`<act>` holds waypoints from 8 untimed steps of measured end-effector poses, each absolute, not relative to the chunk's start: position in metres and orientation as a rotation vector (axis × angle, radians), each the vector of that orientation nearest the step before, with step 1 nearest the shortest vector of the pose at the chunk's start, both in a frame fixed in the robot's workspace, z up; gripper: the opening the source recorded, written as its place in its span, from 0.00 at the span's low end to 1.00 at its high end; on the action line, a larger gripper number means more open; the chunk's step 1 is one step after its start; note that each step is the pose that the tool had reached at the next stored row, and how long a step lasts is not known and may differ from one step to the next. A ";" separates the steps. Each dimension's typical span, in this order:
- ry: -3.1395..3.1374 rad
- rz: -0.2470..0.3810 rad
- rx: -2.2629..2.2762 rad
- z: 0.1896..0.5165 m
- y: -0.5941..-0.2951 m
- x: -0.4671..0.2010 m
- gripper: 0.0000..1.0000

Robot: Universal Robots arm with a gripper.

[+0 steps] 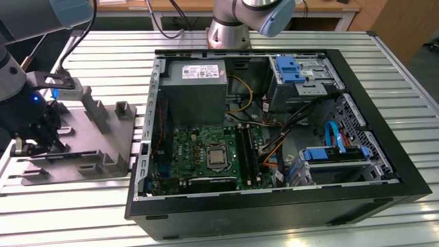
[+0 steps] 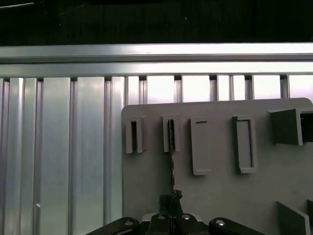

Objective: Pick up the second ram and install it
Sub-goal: 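Pick up the second ram and move it above second insertion slot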

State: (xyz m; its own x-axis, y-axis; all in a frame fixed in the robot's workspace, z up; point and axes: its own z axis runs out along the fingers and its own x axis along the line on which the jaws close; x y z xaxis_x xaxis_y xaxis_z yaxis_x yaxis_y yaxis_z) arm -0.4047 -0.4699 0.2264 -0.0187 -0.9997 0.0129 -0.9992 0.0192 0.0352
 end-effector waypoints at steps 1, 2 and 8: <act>-2.209 -0.025 2.185 0.226 -0.470 -0.405 0.11; -2.204 -0.025 2.190 0.226 -0.470 -0.405 0.11; -2.172 -0.029 2.227 0.226 -0.470 -0.405 0.11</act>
